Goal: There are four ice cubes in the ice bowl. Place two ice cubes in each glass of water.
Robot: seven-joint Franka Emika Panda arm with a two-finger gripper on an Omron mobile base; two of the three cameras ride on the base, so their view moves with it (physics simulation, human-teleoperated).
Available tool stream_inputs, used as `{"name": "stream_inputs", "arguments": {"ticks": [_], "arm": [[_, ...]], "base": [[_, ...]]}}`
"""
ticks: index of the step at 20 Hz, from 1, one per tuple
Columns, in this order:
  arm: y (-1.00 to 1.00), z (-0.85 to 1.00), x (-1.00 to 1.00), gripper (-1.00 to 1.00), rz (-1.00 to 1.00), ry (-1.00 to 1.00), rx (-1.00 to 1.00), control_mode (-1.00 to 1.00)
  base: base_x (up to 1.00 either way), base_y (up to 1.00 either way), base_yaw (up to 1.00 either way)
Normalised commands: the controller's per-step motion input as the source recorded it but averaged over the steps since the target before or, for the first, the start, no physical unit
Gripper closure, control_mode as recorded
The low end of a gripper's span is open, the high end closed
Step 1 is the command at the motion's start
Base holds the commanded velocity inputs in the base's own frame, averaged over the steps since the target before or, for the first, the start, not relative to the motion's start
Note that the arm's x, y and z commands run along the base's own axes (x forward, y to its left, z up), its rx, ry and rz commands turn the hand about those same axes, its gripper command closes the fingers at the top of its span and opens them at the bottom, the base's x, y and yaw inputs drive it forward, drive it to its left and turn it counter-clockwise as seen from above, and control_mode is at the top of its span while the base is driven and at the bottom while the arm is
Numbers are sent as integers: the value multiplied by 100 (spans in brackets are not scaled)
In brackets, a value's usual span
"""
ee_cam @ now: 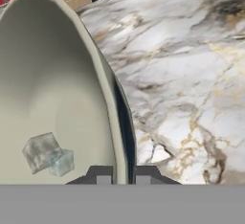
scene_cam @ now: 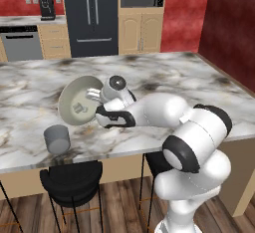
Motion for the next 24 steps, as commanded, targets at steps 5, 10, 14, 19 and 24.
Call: {"name": "stream_inputs", "arguments": {"ticks": [5, 10, 14, 19, 24], "arm": [[42, 0, 48, 100, -5, 3, -9, -100], [7, -1, -3, 100, 0, 2, -6, -100], [0, 0, -2, 100, 0, -1, -1, -100], [0, 0, 0, 100, 0, -1, -1, -100], [-10, 22, 1, 100, 0, -3, 4, -100]], "base": [[0, 0, 0], [0, 0, 0], [0, 0, 0], [0, 0, 0], [0, 0, 0]]}}
